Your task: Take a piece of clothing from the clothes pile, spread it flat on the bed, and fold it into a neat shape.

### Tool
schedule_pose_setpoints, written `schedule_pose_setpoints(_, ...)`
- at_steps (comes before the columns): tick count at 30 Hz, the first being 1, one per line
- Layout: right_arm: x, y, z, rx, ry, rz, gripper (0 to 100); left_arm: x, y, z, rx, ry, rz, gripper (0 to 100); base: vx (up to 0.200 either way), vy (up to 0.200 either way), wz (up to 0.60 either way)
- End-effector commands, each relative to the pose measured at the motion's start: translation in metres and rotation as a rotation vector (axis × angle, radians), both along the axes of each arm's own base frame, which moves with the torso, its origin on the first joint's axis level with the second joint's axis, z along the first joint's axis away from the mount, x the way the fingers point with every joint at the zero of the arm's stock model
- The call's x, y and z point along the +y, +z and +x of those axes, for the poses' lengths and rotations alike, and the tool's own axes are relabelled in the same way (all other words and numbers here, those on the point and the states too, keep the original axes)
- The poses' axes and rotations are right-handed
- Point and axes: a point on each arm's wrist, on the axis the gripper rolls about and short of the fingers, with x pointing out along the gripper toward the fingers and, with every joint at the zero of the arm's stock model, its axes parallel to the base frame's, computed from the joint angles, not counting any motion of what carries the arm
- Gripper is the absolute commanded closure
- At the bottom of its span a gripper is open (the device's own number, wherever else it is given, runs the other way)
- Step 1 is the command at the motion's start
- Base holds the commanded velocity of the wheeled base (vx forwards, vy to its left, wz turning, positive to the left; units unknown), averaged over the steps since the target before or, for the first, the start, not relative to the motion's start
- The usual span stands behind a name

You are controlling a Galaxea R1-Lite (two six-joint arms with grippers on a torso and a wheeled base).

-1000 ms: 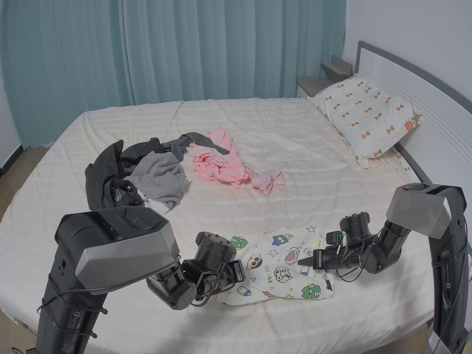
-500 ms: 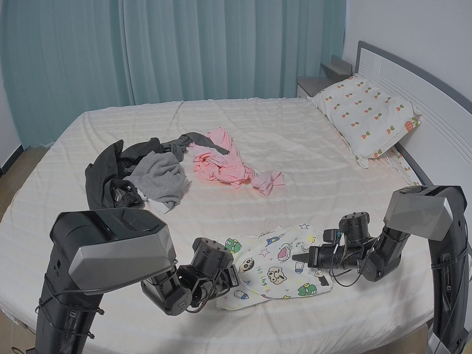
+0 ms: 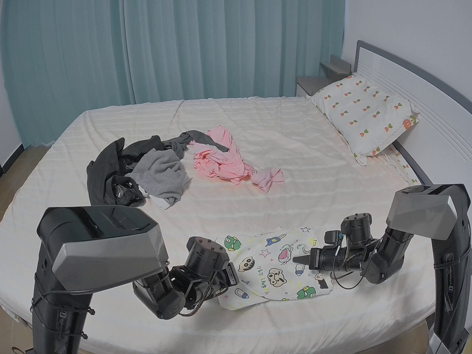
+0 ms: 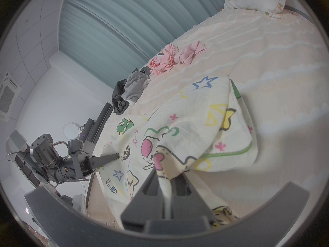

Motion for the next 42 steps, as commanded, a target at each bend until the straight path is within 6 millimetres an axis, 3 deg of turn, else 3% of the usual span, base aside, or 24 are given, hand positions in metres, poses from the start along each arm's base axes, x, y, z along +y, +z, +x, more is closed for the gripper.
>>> schedule_pose_setpoints(1, 0.001, 0.003, -0.001, -0.007, 0.005, 0.003, 100, 0.0, 0.007, 0.001, -0.016, 0.002, -0.009, 100, 0.0, 0.0, 0.0)
schedule_pose_setpoints(15, 0.002, 0.009, 0.0, -0.048, 0.003, 0.018, 100, -0.001, 0.014, 0.007, -0.026, 0.042, -0.059, 100, 0.0, 0.0, 0.0)
schedule_pose_setpoints(42, -0.001, 0.026, -0.004, -0.102, -0.015, 0.039, 100, -0.006, 0.033, 0.006, -0.087, 0.038, -0.118, 100, 0.0, -0.2, 0.0)
